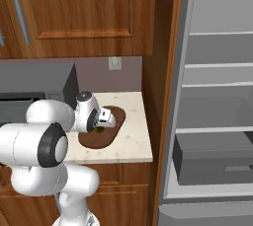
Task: Retrieve a lemon from the fridge and place it on the cutting board with the fish.
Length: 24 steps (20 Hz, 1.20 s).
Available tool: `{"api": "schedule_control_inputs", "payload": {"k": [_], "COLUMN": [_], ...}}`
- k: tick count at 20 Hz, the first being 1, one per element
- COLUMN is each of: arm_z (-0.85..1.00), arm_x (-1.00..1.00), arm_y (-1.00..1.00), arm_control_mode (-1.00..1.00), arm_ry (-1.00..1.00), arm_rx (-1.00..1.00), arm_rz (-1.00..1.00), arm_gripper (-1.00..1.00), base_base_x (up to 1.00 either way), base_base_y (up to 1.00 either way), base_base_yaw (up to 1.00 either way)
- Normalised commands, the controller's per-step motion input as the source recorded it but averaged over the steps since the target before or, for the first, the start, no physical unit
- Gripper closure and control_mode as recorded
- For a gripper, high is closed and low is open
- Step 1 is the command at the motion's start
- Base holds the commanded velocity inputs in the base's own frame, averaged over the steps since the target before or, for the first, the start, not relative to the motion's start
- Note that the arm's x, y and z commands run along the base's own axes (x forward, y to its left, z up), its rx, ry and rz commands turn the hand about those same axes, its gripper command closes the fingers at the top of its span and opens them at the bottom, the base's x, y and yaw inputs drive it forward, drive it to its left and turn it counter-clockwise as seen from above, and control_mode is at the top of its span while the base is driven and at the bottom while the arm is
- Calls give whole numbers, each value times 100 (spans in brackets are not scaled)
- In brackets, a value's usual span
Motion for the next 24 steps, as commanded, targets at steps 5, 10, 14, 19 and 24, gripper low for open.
{"api": "schedule_control_inputs", "payload": {"k": [5,10,14,19,24], "arm_z": [-3,-2,0,0,4], "arm_x": [11,8,3,1,0], "arm_y": [0,0,0,0,1], "arm_control_mode": [-100,-100,-100,-100,-100], "arm_ry": [0,0,0,0,0], "arm_rx": [0,0,0,0,-1], "arm_rz": [1,1,0,0,-1], "arm_gripper": [100,-100,-100,-100,-100], "base_base_x": [0,0,0,0,0], "base_base_y": [0,0,0,0,0], "base_base_yaw": [0,0,0,0,0]}}
